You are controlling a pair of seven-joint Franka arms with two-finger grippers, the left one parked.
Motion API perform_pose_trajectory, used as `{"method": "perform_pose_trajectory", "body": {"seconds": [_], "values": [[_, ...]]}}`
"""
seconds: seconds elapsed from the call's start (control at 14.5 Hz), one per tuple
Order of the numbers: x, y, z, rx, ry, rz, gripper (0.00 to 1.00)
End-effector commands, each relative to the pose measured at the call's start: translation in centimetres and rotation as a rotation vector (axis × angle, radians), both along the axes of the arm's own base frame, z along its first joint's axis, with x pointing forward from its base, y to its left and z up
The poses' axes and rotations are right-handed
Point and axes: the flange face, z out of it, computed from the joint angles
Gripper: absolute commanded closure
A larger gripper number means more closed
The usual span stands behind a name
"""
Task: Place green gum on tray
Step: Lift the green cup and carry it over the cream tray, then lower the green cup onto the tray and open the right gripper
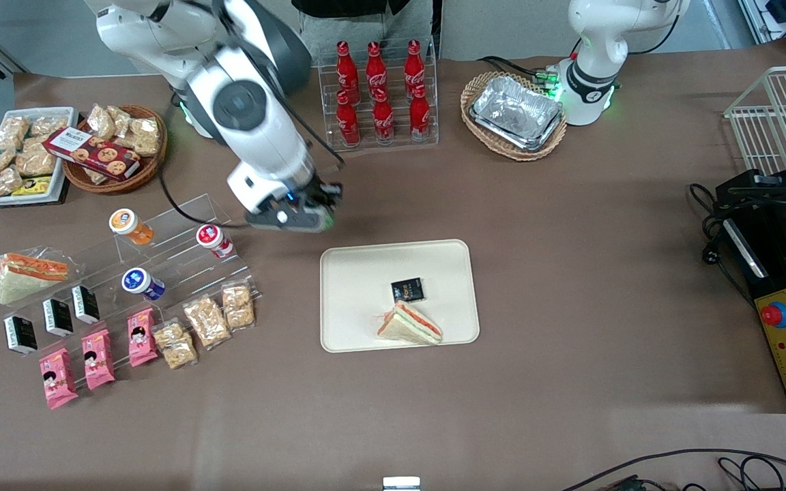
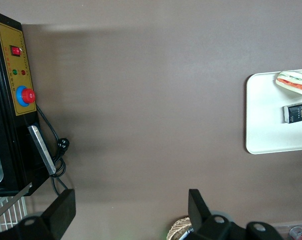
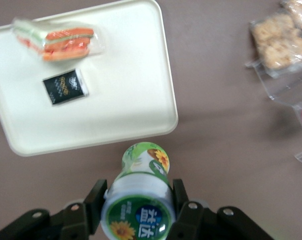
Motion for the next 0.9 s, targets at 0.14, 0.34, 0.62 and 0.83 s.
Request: {"method": "perform_pose_trajectory", "body": {"seconds": [0.14,0.34,0.62,0.83], "values": [[3.4,3.6,-13.1,-0.016,-0.074,0.004,1.0],[3.9,3.9,-18.7,0.02,-0.054,0.004,1.0],[3.8,3.5,-21.5,0.018,-0.014,-0.004,0.57],[4.3,3.0,-21.0,0.018,-0.022,-0.012,0.0]]}}
